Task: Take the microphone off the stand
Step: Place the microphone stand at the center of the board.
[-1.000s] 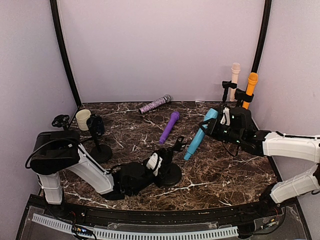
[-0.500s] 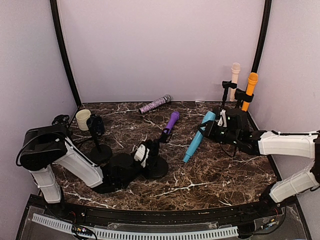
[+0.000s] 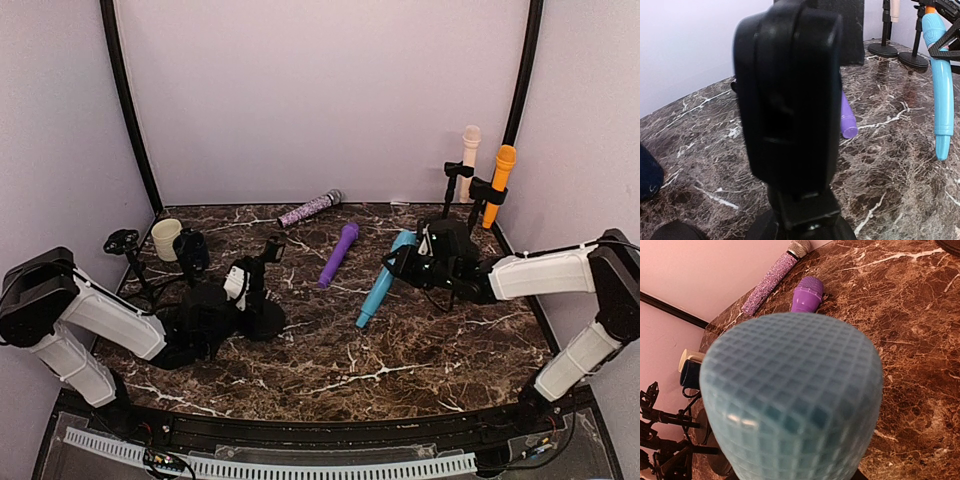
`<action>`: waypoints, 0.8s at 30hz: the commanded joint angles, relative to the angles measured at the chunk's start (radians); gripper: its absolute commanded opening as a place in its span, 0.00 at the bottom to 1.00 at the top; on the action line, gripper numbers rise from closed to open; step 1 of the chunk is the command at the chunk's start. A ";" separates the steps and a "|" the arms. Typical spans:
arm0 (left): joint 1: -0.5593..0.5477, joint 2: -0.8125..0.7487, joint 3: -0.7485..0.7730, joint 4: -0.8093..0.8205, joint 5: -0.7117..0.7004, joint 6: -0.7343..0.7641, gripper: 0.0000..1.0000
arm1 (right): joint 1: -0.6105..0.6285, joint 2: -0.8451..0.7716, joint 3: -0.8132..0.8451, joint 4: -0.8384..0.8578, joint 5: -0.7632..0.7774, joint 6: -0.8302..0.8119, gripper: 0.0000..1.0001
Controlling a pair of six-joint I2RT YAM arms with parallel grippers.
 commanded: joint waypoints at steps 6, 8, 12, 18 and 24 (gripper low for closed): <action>0.098 -0.109 -0.040 -0.035 -0.016 -0.029 0.00 | -0.013 0.230 0.195 0.066 -0.051 0.063 0.04; 0.114 -0.107 -0.038 -0.043 -0.005 -0.035 0.00 | -0.019 0.274 0.228 0.060 -0.043 0.090 0.05; 0.125 -0.094 -0.034 -0.046 0.007 -0.035 0.01 | -0.024 0.371 0.313 0.023 0.007 0.128 0.06; 0.130 -0.106 -0.031 -0.076 0.049 -0.040 0.20 | -0.048 0.508 0.435 -0.055 0.051 0.170 0.08; 0.133 -0.173 -0.042 -0.152 0.092 -0.050 0.49 | -0.062 0.589 0.512 -0.084 0.077 0.216 0.18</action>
